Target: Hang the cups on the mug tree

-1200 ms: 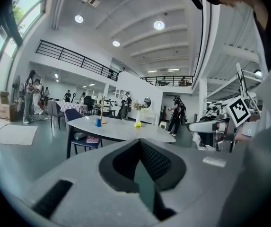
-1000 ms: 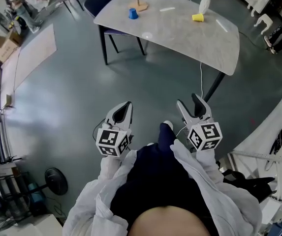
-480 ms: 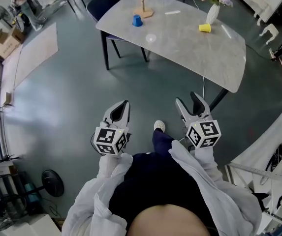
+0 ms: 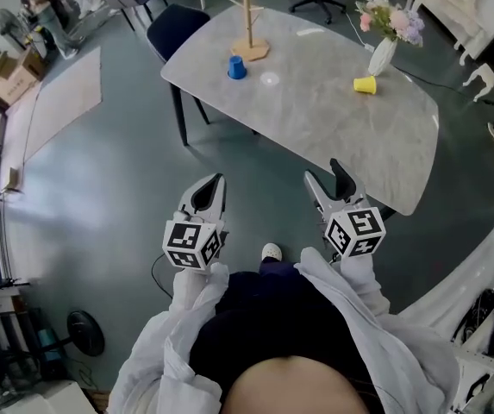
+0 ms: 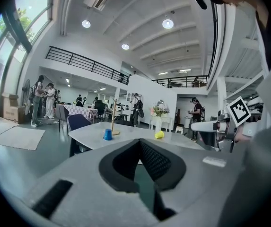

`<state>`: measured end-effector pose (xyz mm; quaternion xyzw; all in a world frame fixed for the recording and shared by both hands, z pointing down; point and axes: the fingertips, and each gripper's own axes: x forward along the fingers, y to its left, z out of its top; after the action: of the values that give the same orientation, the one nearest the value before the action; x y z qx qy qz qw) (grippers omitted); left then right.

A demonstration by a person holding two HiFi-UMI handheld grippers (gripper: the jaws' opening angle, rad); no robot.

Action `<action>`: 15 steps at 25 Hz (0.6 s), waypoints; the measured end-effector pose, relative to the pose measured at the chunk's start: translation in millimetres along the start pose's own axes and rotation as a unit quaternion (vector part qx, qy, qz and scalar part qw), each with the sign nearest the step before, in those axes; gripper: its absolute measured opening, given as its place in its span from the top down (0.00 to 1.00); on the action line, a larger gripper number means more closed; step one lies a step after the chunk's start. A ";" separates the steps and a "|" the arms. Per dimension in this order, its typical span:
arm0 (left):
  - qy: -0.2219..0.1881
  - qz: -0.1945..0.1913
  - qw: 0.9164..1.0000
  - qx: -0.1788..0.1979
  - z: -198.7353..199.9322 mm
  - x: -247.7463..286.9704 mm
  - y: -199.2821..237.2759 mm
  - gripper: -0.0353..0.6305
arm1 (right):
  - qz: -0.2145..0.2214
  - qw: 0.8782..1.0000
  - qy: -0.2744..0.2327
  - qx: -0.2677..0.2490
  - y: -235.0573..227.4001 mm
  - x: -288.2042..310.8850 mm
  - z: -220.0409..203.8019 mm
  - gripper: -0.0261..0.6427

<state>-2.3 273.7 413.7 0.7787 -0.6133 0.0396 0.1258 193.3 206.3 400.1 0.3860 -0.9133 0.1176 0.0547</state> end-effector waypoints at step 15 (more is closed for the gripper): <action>0.025 0.007 1.000 -0.018 -12.1 71.6 25.5 0.94 | 0.017 0.999 0.028 0.024 -45.9 71.4 -10.4 0.56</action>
<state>-8.3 203.5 444.6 0.7706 -0.6163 0.0483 0.1549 176.7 128.6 431.7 0.3678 -0.9149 0.1512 0.0694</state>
